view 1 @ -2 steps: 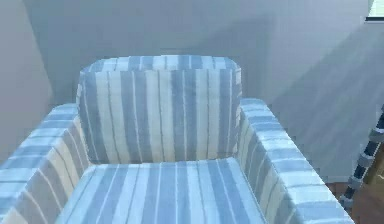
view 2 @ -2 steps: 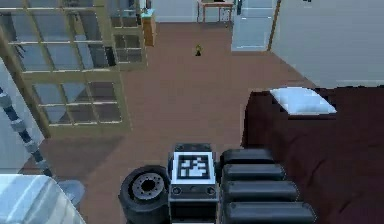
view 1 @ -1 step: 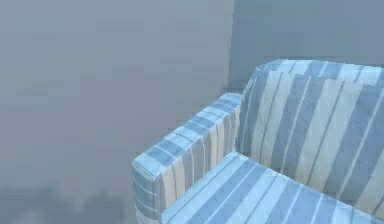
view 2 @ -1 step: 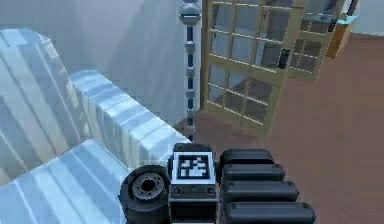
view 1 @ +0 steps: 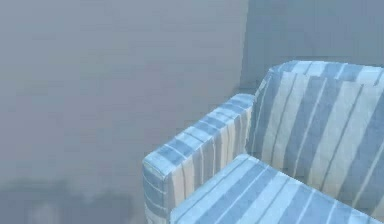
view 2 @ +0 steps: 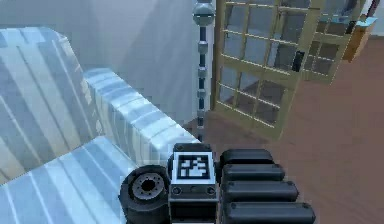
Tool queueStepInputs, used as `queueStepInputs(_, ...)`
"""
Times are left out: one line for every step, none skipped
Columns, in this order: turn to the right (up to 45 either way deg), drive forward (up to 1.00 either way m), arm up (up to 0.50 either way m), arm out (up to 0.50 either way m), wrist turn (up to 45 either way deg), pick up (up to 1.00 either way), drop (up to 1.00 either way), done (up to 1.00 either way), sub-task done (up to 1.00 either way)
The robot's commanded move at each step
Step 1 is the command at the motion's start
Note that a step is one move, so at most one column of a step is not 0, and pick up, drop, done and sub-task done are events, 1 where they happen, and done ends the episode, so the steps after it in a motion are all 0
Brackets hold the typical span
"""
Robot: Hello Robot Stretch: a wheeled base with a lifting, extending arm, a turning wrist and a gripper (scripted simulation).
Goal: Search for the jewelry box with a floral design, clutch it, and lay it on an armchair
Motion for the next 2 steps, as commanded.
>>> queueStepInputs(45.0,0.0,0.0,0.0,0.0,0.0,0.0,0.0,0.0)
queueStepInputs(39.0,0.0,0.0,0.0,0.0,0.0,0.0,0.0,0.0)
